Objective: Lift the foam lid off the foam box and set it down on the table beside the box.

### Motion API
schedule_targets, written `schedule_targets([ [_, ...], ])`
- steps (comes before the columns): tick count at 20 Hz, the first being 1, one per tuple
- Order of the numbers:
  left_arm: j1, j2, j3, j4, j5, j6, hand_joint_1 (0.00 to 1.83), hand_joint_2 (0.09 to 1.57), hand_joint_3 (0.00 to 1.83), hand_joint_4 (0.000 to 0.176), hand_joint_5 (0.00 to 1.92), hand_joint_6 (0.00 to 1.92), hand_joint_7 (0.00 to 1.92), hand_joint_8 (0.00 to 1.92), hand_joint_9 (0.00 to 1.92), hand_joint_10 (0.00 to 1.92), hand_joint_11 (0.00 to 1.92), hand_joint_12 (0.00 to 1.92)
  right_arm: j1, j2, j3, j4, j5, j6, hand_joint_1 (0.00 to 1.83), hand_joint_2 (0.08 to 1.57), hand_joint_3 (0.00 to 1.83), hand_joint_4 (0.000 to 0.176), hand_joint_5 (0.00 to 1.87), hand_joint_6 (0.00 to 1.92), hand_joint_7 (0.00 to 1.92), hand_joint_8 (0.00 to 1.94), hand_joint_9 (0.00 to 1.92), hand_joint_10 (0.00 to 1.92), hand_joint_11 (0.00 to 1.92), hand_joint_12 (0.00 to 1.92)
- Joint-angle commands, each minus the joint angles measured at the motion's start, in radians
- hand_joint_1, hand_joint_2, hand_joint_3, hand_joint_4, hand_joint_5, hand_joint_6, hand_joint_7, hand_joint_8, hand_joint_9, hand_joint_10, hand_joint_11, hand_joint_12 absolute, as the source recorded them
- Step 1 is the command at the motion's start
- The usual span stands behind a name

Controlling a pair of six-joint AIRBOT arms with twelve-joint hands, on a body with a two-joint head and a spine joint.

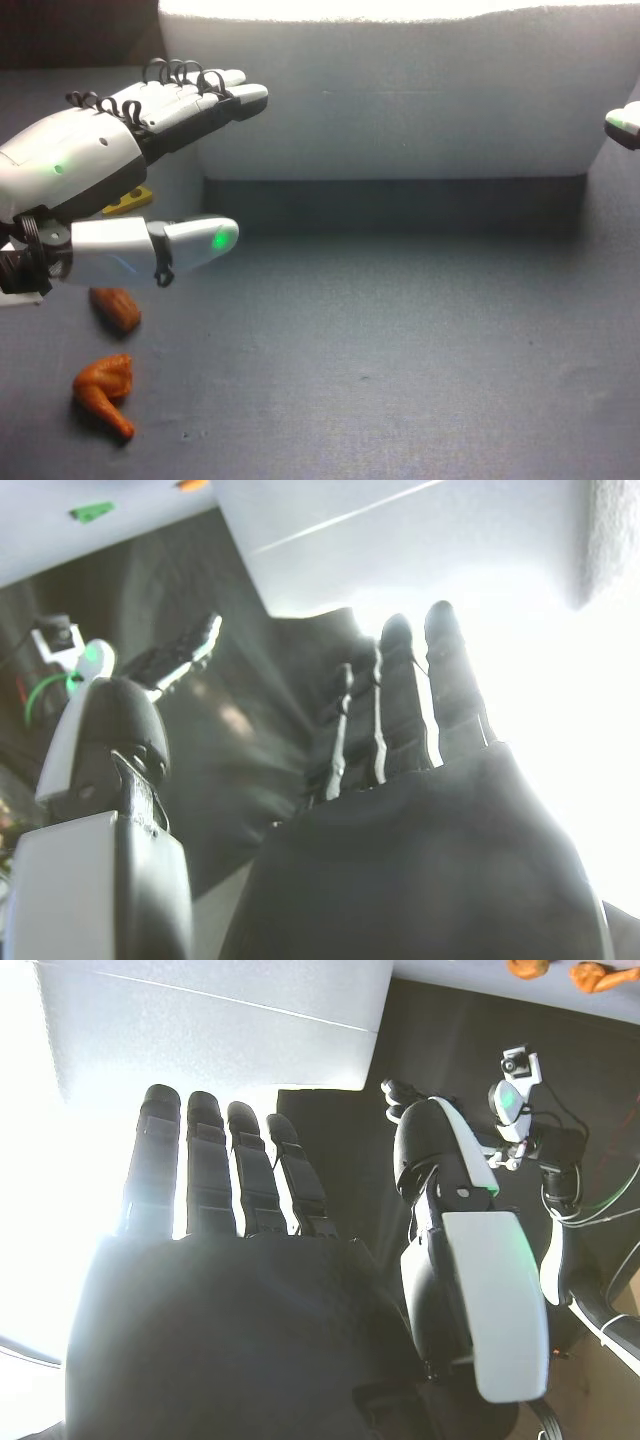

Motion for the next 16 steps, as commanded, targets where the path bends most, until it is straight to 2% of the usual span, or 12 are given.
schedule_targets([
  [1, -0.007, -0.002, 0.002, -0.025, -0.122, -0.005, 0.24, 1.28, 0.01, 0.036, 0.06, 0.02, 0.00, 0.00, 0.00, 0.00, 0.00, 0.00, 0.005, 0.006, 0.006, 0.016, 0.121, -0.002, 0.43, 1.28, 0.02, 0.000, 0.00, 0.00, 0.00, 0.00, 0.00, 0.00, 0.00, 0.00],
  [2, -0.007, -0.002, 0.002, -0.025, -0.124, -0.005, 0.24, 1.27, 0.01, 0.037, 0.05, 0.02, 0.00, 0.00, 0.00, 0.00, 0.00, 0.00, 0.005, 0.006, 0.006, 0.016, 0.121, -0.002, 0.43, 1.28, 0.02, 0.000, 0.00, 0.00, 0.00, 0.00, 0.00, 0.00, 0.00, 0.00],
  [4, -0.006, -0.002, 0.001, -0.025, -0.129, -0.006, 0.23, 1.27, 0.00, 0.058, 0.04, 0.01, 0.00, 0.00, 0.00, 0.00, 0.00, 0.00, 0.004, 0.005, 0.006, 0.021, 0.124, -0.003, 0.43, 1.28, 0.02, 0.000, 0.00, 0.00, 0.00, 0.00, 0.00, 0.00, 0.00, 0.00],
  [5, -0.002, -0.002, 0.000, -0.028, -0.135, -0.006, 0.22, 1.28, 0.01, 0.045, 0.05, 0.01, 0.00, 0.00, 0.00, 0.00, 0.00, 0.00, 0.003, 0.005, 0.005, 0.025, 0.129, -0.003, 0.45, 1.28, 0.01, 0.000, 0.00, 0.00, 0.00, 0.00, 0.00, 0.00, 0.00, 0.00],
  [8, 0.017, 0.007, -0.005, -0.058, -0.167, 0.001, 0.26, 1.27, 0.00, 0.025, 0.08, 0.02, 0.02, 0.01, 0.00, 0.00, 0.00, 0.00, -0.003, 0.006, 0.004, 0.049, 0.158, -0.009, 0.43, 1.30, 0.02, 0.000, 0.00, 0.00, 0.00, 0.00, 0.00, 0.00, 0.00, 0.00],
  [9, 0.023, 0.012, -0.008, -0.076, -0.181, 0.014, 0.28, 1.27, 0.00, 0.010, 0.10, 0.02, 0.04, 0.01, 0.00, 0.00, 0.01, 0.01, -0.005, 0.006, 0.004, 0.061, 0.171, -0.012, 0.45, 1.31, 0.02, 0.000, 0.00, 0.00, 0.00, 0.00, 0.00, 0.00, 0.00, 0.00],
  [10, 0.028, 0.015, -0.010, -0.092, -0.194, 0.024, 0.29, 1.27, 0.00, 0.007, 0.11, 0.03, 0.04, 0.01, 0.01, 0.00, 0.02, 0.01, -0.009, 0.006, 0.004, 0.077, 0.189, -0.016, 0.45, 1.31, 0.02, 0.000, 0.00, 0.00, 0.00, 0.00, 0.00, 0.00, 0.01, 0.00],
  [11, 0.032, 0.016, -0.010, -0.110, -0.208, 0.030, 0.27, 1.27, 0.00, 0.014, 0.13, 0.03, 0.05, 0.01, 0.00, 0.00, 0.02, 0.01, -0.013, 0.006, 0.004, 0.096, 0.209, -0.019, 0.50, 1.32, 0.02, 0.000, 0.00, 0.00, 0.00, 0.00, 0.00, 0.00, 0.01, 0.01],
  [13, 0.039, 0.017, -0.010, -0.152, -0.239, 0.047, 0.27, 1.27, 0.00, 0.014, 0.12, 0.02, 0.04, 0.00, 0.01, 0.00, 0.03, 0.03, -0.017, 0.006, 0.005, 0.131, 0.241, -0.030, 0.58, 1.30, 0.01, 0.000, 0.00, 0.00, 0.00, 0.00, 0.00, 0.00, 0.00, 0.01],
  [14, 0.045, 0.016, -0.010, -0.183, -0.263, 0.059, 0.29, 1.27, 0.00, 0.003, 0.13, 0.00, 0.05, 0.01, 0.03, 0.00, 0.01, 0.19, -0.017, 0.006, 0.006, 0.150, 0.252, -0.041, 0.59, 1.29, 0.00, 0.000, 0.00, 0.00, 0.00, 0.00, 0.00, 0.00, 0.02, 0.01],
  [15, 0.049, 0.016, -0.010, -0.198, -0.275, 0.064, 0.38, 1.28, 0.00, 0.013, 0.13, 0.00, 0.06, 0.00, 0.02, 0.00, 0.00, 0.28, -0.017, 0.006, 0.008, 0.160, 0.256, -0.045, 0.56, 1.29, 0.00, 0.000, 0.00, 0.00, 0.00, 0.00, 0.00, 0.00, 0.00, 0.43],
  [16, 0.056, 0.017, -0.010, -0.219, -0.290, 0.073, 0.37, 1.28, 0.00, 0.008, 0.10, 0.01, 0.07, 0.00, 0.04, 0.01, 0.00, 0.49, -0.017, 0.004, 0.011, 0.174, 0.263, -0.051, 0.57, 1.30, 0.00, 0.000, 0.00, 0.00, 0.00, 0.00, 0.00, 0.00, 0.00, 0.58],
])
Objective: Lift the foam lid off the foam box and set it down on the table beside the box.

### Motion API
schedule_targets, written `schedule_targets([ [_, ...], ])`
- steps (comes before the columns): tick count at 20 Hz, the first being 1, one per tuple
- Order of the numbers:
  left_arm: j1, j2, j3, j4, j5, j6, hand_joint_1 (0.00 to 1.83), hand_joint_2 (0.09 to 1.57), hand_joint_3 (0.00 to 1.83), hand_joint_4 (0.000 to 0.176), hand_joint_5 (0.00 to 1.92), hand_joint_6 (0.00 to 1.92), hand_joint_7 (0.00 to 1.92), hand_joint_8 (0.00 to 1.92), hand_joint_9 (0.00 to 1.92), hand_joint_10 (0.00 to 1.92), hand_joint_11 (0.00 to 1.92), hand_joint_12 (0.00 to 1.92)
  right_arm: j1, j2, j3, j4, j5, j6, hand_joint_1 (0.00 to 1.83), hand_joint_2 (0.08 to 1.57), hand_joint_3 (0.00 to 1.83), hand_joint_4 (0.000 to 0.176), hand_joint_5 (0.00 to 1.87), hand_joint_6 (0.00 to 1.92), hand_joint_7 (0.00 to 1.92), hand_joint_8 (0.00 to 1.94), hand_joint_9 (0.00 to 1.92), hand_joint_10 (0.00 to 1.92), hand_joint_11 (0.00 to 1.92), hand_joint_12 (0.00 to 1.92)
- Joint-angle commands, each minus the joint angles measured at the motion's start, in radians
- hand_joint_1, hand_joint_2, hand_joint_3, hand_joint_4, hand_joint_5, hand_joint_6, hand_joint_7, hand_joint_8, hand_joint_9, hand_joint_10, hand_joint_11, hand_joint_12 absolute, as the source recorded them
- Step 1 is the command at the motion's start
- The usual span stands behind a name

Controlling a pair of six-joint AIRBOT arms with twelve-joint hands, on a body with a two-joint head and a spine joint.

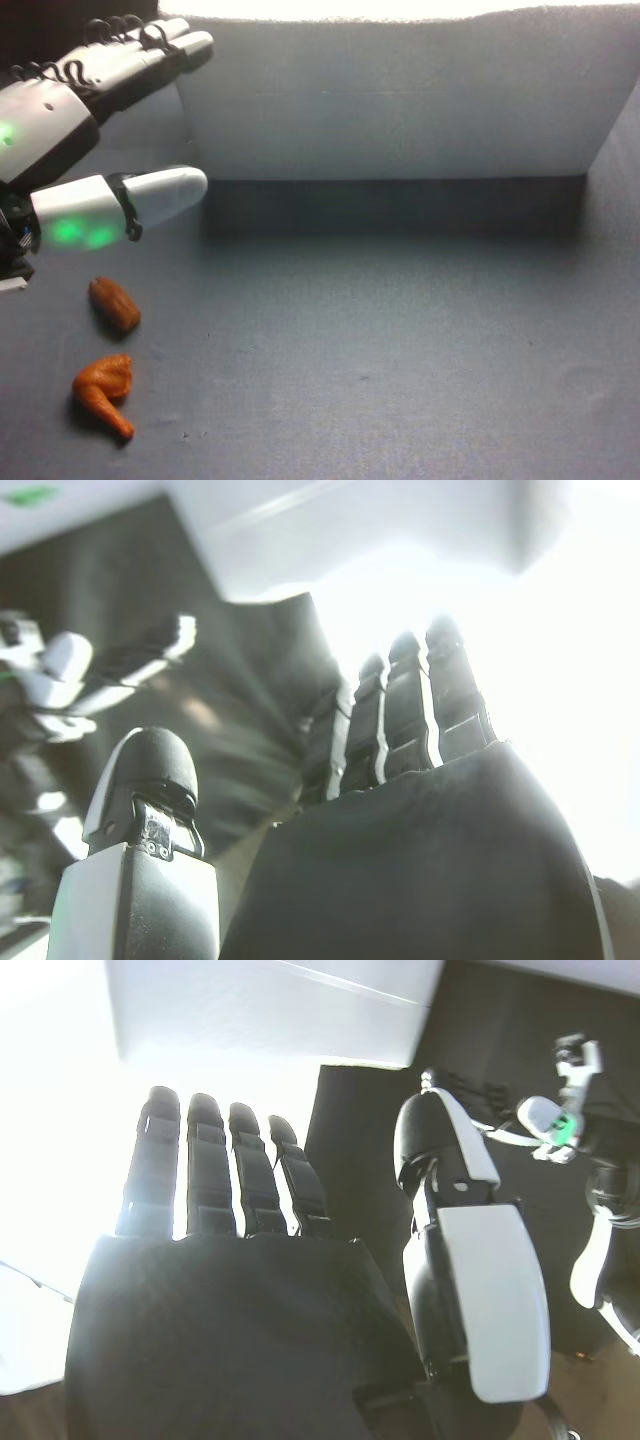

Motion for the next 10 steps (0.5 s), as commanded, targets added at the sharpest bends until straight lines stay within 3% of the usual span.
schedule_targets([
  [1, 0.001, 0.010, 0.001, -0.038, -0.154, 0.004, 0.40, 1.28, 0.00, 0.000, 0.09, 0.00, 0.08, 0.00, 0.05, 0.01, 0.00, 0.67, 0.003, 0.004, 0.010, 0.034, 0.141, -0.010, 0.51, 1.29, 0.00, 0.000, 0.00, 0.00, 0.00, 0.00, 0.00, 0.00, 0.00, 0.88],
  [2, 0.005, 0.011, 0.001, -0.050, -0.162, 0.008, 0.38, 1.27, 0.00, 0.000, 0.08, 0.00, 0.09, 0.00, 0.06, 0.01, 0.00, 0.78, 0.003, 0.003, 0.013, 0.048, 0.149, -0.014, 0.45, 1.29, 0.00, 0.000, 0.00, 0.00, 0.00, 0.00, 0.00, 0.00, 0.00, 0.94],
  [3, 0.010, 0.013, 0.002, -0.070, -0.173, 0.016, 0.37, 1.26, 0.00, 0.000, 0.08, 0.00, 0.09, 0.00, 0.06, 0.01, 0.00, 0.80, 0.003, 0.001, 0.016, 0.067, 0.153, -0.021, 0.42, 1.27, 0.00, 0.000, 0.00, 0.00, 0.00, 0.00, 0.00, 0.00, 0.00, 1.06],
  [5, 0.011, 0.011, 0.007, -0.108, -0.187, 0.028, 0.43, 1.24, 0.00, 0.009, 0.08, 0.00, 0.08, 0.00, 0.06, 0.01, 0.00, 0.76, 0.003, -0.002, 0.025, 0.103, 0.157, -0.031, 0.46, 1.24, 0.00, 0.000, 0.00, 0.00, 0.00, 0.00, 0.00, 0.00, 0.00, 1.09],
  [6, 0.009, 0.009, 0.010, -0.124, -0.190, 0.038, 0.47, 1.23, 0.00, 0.000, 0.08, 0.00, 0.07, 0.00, 0.05, 0.00, 0.00, 0.76, 0.004, -0.008, 0.034, 0.118, 0.156, -0.031, 0.45, 1.23, 0.00, 0.000, 0.00, 0.00, 0.00, 0.00, 0.00, 0.00, 0.00, 1.10],
  [8, -0.004, -0.004, 0.025, -0.145, -0.179, 0.042, 0.52, 1.21, 0.00, 0.000, 0.07, 0.00, 0.06, 0.00, 0.03, 0.00, 0.00, 0.84, 0.005, -0.019, 0.049, 0.147, 0.154, -0.031, 0.42, 1.19, 0.00, 0.000, 0.00, 0.00, 0.00, 0.00, 0.01, 0.01, 0.00, 1.44],
  [10, -0.020, -0.024, 0.049, -0.177, -0.156, 0.047, 0.52, 1.19, 0.00, 0.000, 0.04, 0.00, 0.05, 0.00, 0.04, 0.01, 0.00, 1.05, 0.017, -0.034, 0.074, 0.176, 0.138, -0.031, 0.48, 1.17, 0.00, 0.000, 0.00, 0.00, 0.00, 0.00, 0.02, 0.03, 0.00, 1.63],
])
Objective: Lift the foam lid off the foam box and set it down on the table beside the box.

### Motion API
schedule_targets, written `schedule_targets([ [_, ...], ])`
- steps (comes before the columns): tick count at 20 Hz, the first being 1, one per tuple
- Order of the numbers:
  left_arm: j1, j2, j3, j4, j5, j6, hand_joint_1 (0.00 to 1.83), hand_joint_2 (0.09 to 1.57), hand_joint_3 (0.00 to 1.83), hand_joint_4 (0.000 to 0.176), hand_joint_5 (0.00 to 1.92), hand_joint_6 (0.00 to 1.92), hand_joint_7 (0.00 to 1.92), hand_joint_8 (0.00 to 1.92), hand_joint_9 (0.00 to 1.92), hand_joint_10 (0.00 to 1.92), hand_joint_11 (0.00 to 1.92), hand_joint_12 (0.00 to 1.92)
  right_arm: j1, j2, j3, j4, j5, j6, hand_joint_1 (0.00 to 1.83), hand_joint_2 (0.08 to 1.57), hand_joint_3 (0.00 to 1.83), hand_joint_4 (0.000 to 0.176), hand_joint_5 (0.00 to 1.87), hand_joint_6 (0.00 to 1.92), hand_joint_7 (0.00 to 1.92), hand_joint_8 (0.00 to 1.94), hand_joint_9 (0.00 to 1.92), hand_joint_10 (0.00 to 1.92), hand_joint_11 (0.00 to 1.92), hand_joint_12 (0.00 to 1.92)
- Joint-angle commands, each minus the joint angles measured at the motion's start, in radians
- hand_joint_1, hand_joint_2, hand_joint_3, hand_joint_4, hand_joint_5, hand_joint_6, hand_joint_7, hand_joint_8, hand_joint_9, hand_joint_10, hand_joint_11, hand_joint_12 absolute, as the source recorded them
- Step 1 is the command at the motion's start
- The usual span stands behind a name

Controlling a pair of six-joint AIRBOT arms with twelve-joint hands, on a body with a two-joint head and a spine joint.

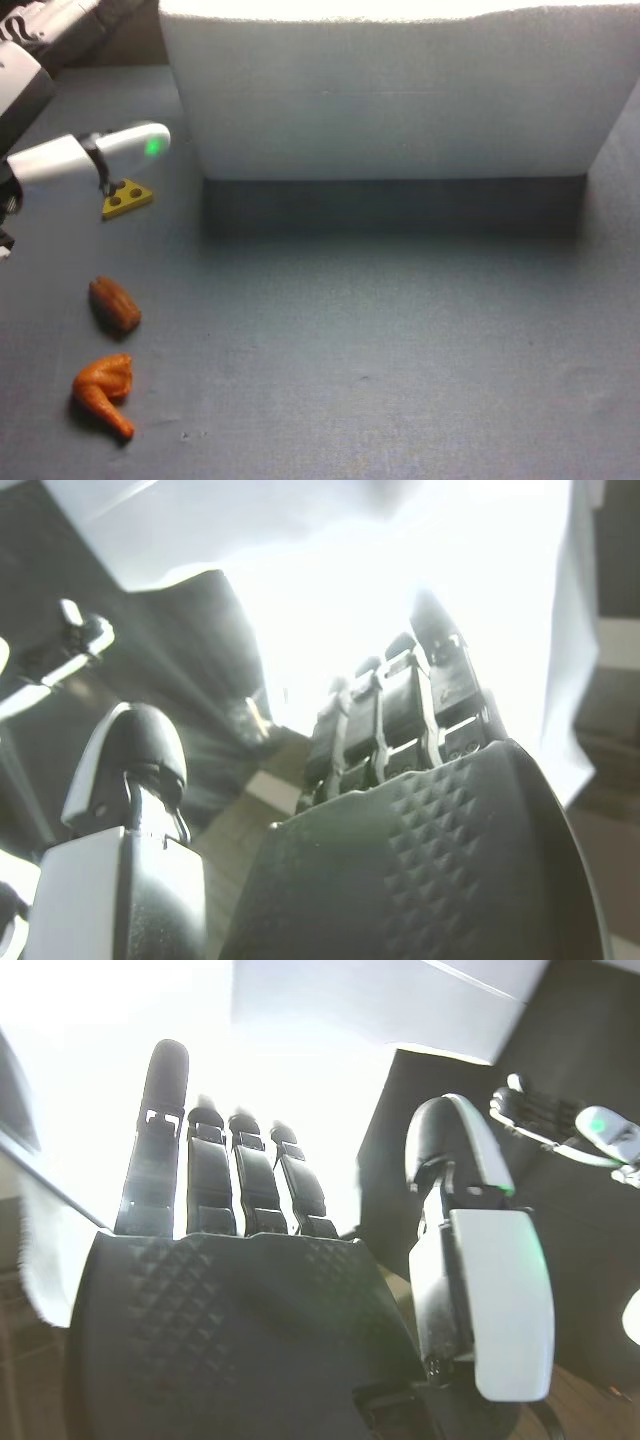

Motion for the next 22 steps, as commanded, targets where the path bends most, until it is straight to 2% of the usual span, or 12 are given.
schedule_targets([
  [1, -0.014, -0.003, 0.012, -0.017, -0.097, -0.002, 0.51, 1.16, 0.00, 0.008, 0.04, 0.01, 0.05, 0.00, 0.05, 0.01, 0.00, 1.17, 0.020, 0.005, 0.018, 0.019, 0.105, 0.000, 0.48, 1.17, 0.00, 0.000, 0.00, 0.00, 0.00, 0.00, 0.00, 0.00, 0.00, 1.73],
  [2, -0.021, -0.009, 0.022, -0.033, -0.085, 0.000, 0.52, 1.14, 0.00, 0.020, 0.04, 0.00, 0.04, 0.00, 0.08, 0.03, 0.00, 1.34, 0.041, -0.005, 0.033, 0.021, 0.083, -0.001, 0.47, 1.17, 0.00, 0.000, 0.00, 0.00, 0.00, 0.00, 0.00, 0.00, 0.00, 1.80],
  [12, -0.086, -0.099, 0.151, -0.157, 0.022, -0.024, 0.54, 1.08, 0.00, 0.000, 0.00, 0.00, 0.00, 0.00, 0.00, 0.00, 0.00, 1.92, 0.232, -0.089, 0.149, 0.047, -0.096, -0.079, 0.68, 1.13, 0.00, 0.034, 0.00, 0.00, 0.00, 0.00, 0.00, 0.00, 0.00, 1.77],
  [13, -0.094, -0.107, 0.163, -0.159, 0.035, -0.028, 0.53, 1.06, 0.00, 0.020, 0.00, 0.00, 0.00, 0.00, 0.01, 0.00, 0.00, 1.92, 0.238, -0.093, 0.157, 0.058, -0.098, -0.081, 0.71, 1.13, 0.00, 0.050, 0.00, 0.00, 0.00, 0.00, 0.00, 0.00, 0.00, 1.71],
  [15, -0.106, -0.120, 0.178, -0.165, 0.053, -0.030, 0.52, 1.04, 0.00, 0.065, 0.00, 0.00, 0.00, 0.00, 0.00, 0.00, 0.00, 1.92, 0.246, -0.100, 0.170, 0.079, -0.102, -0.081, 0.70, 1.12, 0.00, 0.039, 0.00, 0.00, 0.00, 0.00, 0.00, 0.00, 0.00, 1.69],
  [16, -0.110, -0.127, 0.187, -0.171, 0.063, -0.032, 0.50, 1.05, 0.00, 0.058, 0.00, 0.00, 0.00, 0.00, 0.00, 0.00, 0.00, 1.92, 0.252, -0.105, 0.178, 0.091, -0.104, -0.081, 0.71, 1.13, 0.00, 0.030, 0.00, 0.00, 0.00, 0.00, 0.00, 0.00, 0.00, 0.92],
  [17, -0.113, -0.131, 0.193, -0.173, 0.068, -0.035, 0.50, 1.05, 0.00, 0.058, 0.00, 0.00, 0.00, 0.00, 0.00, 0.00, 0.00, 1.92, 0.255, -0.109, 0.183, 0.098, -0.107, -0.081, 0.71, 1.13, 0.00, 0.030, 0.00, 0.00, 0.00, 0.00, 0.00, 0.00, 0.00, 0.92],
  [18, -0.120, -0.138, 0.202, -0.175, 0.080, -0.039, 0.48, 1.06, 0.00, 0.058, 0.00, 0.00, 0.00, 0.00, 0.00, 0.00, 0.00, 1.92, 0.262, -0.116, 0.192, 0.107, -0.112, -0.081, 0.69, 1.15, 0.00, 0.053, 0.00, 0.00, 0.00, 0.00, 0.00, 0.00, 0.00, 0.18],
  [19, -0.126, -0.149, 0.216, -0.177, 0.094, -0.045, 0.46, 1.05, 0.00, 0.064, 0.00, 0.00, 0.00, 0.00, 0.01, 0.01, 0.00, 1.92, 0.271, -0.127, 0.205, 0.118, -0.122, -0.080, 0.68, 1.17, 0.01, 0.013, 0.00, 0.00, 0.00, 0.00, 0.00, 0.00, 0.00, 0.04],
  [20, -0.131, -0.157, 0.226, -0.180, 0.103, -0.048, 0.47, 1.06, 0.00, 0.056, 0.00, 0.00, 0.00, 0.00, 0.00, 0.00, 0.00, 1.92, 0.283, -0.138, 0.217, 0.127, -0.130, -0.078, 0.68, 1.18, 0.01, 0.019, 0.00, 0.00, 0.00, 0.00, 0.00, 0.00, 0.00, 0.01],
  [21, -0.135, -0.163, 0.233, -0.182, 0.107, -0.053, 0.51, 1.05, 0.00, 0.041, 0.00, 0.00, 0.00, 0.00, 0.00, 0.00, 0.00, 1.92, 0.295, -0.149, 0.227, 0.130, -0.138, -0.072, 0.66, 1.20, 0.02, 0.000, 0.00, 0.00, 0.00, 0.00, 0.00, 0.00, 0.00, 0.00],
  [22, -0.141, -0.171, 0.242, -0.185, 0.115, -0.058, 0.53, 1.04, 0.00, 0.047, 0.00, 0.00, 0.00, 0.00, 0.00, 0.00, 0.00, 1.78, 0.312, -0.162, 0.241, 0.130, -0.149, -0.067, 0.60, 1.19, 0.01, 0.000, 0.00, 0.00, 0.00, 0.00, 0.00, 0.00, 0.05, 0.03],
])
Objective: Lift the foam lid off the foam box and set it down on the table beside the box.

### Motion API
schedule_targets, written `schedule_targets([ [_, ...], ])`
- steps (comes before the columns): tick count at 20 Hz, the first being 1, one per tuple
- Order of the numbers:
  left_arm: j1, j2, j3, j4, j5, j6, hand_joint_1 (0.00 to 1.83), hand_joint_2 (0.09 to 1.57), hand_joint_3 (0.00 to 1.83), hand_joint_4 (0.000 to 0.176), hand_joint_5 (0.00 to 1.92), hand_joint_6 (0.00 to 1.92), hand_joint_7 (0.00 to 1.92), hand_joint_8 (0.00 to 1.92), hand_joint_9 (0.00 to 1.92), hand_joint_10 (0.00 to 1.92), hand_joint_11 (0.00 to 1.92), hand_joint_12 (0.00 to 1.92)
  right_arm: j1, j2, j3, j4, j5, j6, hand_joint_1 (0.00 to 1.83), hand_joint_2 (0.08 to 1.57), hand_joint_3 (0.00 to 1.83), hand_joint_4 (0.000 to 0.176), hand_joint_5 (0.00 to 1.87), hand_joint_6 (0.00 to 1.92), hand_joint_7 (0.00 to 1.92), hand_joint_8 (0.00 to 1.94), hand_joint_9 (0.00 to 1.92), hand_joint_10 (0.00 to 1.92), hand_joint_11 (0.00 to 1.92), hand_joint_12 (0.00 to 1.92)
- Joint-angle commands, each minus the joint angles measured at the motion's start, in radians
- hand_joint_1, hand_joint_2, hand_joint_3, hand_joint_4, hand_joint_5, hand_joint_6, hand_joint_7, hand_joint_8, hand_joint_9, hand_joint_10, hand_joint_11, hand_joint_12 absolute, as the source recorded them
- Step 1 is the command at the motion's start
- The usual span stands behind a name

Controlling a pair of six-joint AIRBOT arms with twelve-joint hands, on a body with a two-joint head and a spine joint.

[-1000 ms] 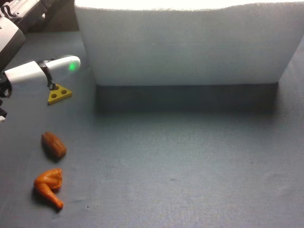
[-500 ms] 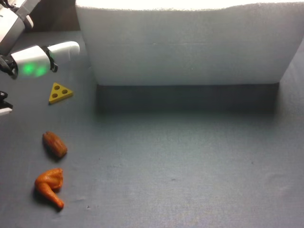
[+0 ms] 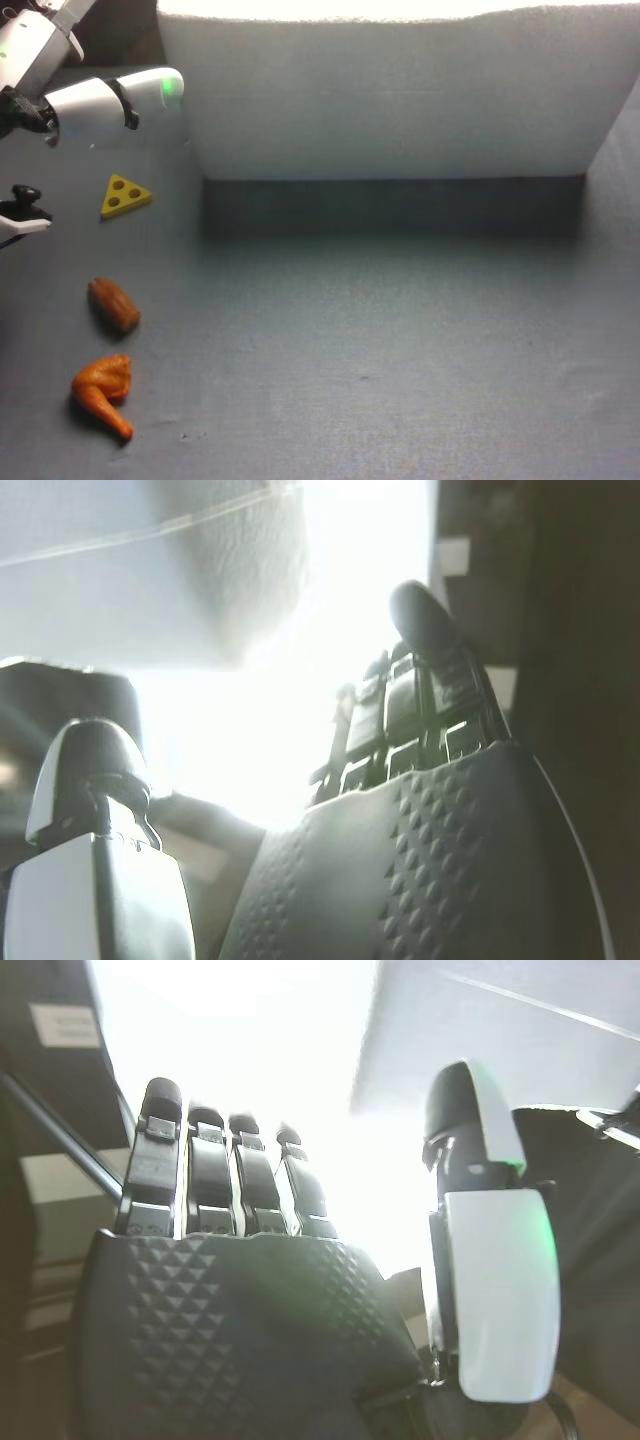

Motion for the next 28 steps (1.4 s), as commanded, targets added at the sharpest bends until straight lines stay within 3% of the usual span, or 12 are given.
schedule_targets([
  [1, -0.015, 0.000, 0.012, 0.001, -0.106, -0.012, 0.54, 1.04, 0.00, 0.035, 0.00, 0.00, 0.00, 0.00, 0.00, 0.00, 0.00, 1.60, 0.017, 0.005, 0.016, -0.015, 0.107, 0.011, 0.62, 1.20, 0.00, 0.000, 0.00, 0.00, 0.00, 0.00, 0.00, 0.00, 0.01, 0.65],
  [3, -0.026, -0.014, 0.027, 0.000, -0.100, -0.023, 0.55, 1.06, 0.00, 0.021, 0.00, 0.00, 0.00, 0.00, 0.00, 0.00, 0.00, 1.13, 0.025, -0.009, 0.034, -0.010, 0.100, 0.027, 0.59, 1.23, 0.00, 0.000, 0.00, 0.00, 0.00, 0.00, 0.00, 0.00, 0.00, 0.95],
  [4, -0.034, -0.023, 0.036, -0.002, -0.097, -0.028, 0.53, 1.05, 0.00, 0.026, 0.00, 0.00, 0.00, 0.00, 0.00, 0.00, 0.00, 0.90, 0.025, -0.015, 0.041, -0.006, 0.100, 0.043, 0.66, 1.25, 0.00, 0.000, 0.00, 0.00, 0.00, 0.00, 0.00, 0.00, 0.00, 0.27],
  [6, -0.043, -0.036, 0.047, -0.003, -0.092, -0.037, 0.52, 1.06, 0.00, 0.030, 0.00, 0.00, 0.00, 0.00, 0.00, 0.00, 0.00, 0.70, 0.027, -0.020, 0.047, -0.005, 0.105, 0.056, 0.69, 1.25, 0.00, 0.000, 0.00, 0.00, 0.00, 0.00, 0.00, 0.00, 0.00, 0.01],
  [8, -0.044, -0.043, 0.052, -0.010, -0.092, -0.039, 0.53, 1.07, 0.00, 0.013, 0.00, 0.00, 0.00, 0.00, 0.00, 0.00, 0.00, 0.48, 0.034, -0.027, 0.051, -0.002, 0.106, 0.058, 0.70, 1.21, 0.00, 0.000, 0.00, 0.00, 0.01, 0.00, 0.00, 0.44, 0.00, 1.20],
  [10, -0.045, -0.056, 0.065, -0.019, -0.090, -0.050, 0.55, 1.07, 0.00, 0.002, 0.00, 0.00, 0.00, 0.00, 0.00, 0.00, 0.00, 0.19, 0.035, -0.036, 0.065, 0.002, 0.108, 0.083, 0.69, 1.19, 0.00, 0.000, 0.00, 0.00, 0.00, 0.00, 0.00, 0.18, 0.00, 1.33],
  [13, -0.046, -0.067, 0.077, -0.031, -0.087, -0.059, 0.54, 1.06, 0.00, 0.000, 0.00, 0.00, 0.00, 0.00, 0.00, 0.00, 0.00, 0.36, 0.035, -0.041, 0.083, 0.010, 0.116, 0.131, 0.68, 1.18, 0.00, 0.000, 0.00, 0.00, 0.00, 0.00, 0.00, 0.01, 0.00, 1.11],
  [14, -0.047, -0.070, 0.079, -0.033, -0.085, -0.060, 0.56, 1.06, 0.00, 0.000, 0.00, 0.00, 0.00, 0.00, 0.00, 0.00, 0.00, 0.25, 0.035, -0.043, 0.087, 0.011, 0.116, 0.142, 0.69, 1.18, 0.00, 0.000, 0.00, 0.00, 0.00, 0.00, 0.00, 0.00, 0.00, 0.39],
  [15, -0.048, -0.074, 0.084, -0.037, -0.081, -0.062, 0.57, 1.06, 0.00, 0.000, 0.00, 0.00, 0.00, 0.00, 0.00, 0.00, 0.00, 0.17, 0.035, -0.046, 0.090, 0.011, 0.116, 0.148, 0.67, 1.17, 0.00, 0.000, 0.00, 0.00, 0.00, 0.00, 0.00, 0.00, 0.00, 0.08],
  [23, -0.049, -0.097, 0.109, -0.049, -0.058, -0.077, 0.55, 1.07, 0.00, 0.000, 0.00, 0.00, 0.00, 0.00, 0.00, 0.00, 0.00, 0.03, 0.035, -0.078, 0.114, 0.012, 0.097, 0.167, 0.70, 1.15, 0.00, 0.000, 0.00, 0.00, 0.00, 0.00, 0.00, 0.00, 0.00, 0.00],
  [25, -0.050, -0.103, 0.116, -0.052, -0.049, -0.079, 0.53, 1.06, 0.00, 0.000, 0.00, 0.00, 0.00, 0.00, 0.00, 0.00, 0.00, 0.27, 0.035, -0.081, 0.117, 0.012, 0.093, 0.168, 0.68, 1.15, 0.00, 0.000, 0.00, 0.00, 0.00, 0.00, 0.00, 0.00, 0.00, 0.00],
  [28, -0.057, -0.116, 0.134, -0.049, -0.029, -0.087, 0.54, 1.07, 0.00, 0.000, 0.00, 0.00, 0.00, 0.00, 0.00, 0.00, 0.00, 0.06, 0.035, -0.088, 0.128, 0.015, 0.084, 0.170, 0.68, 1.14, 0.00, 0.000, 0.00, 0.00, 0.00, 0.00, 0.00, 0.00, 0.00, 0.00],
])
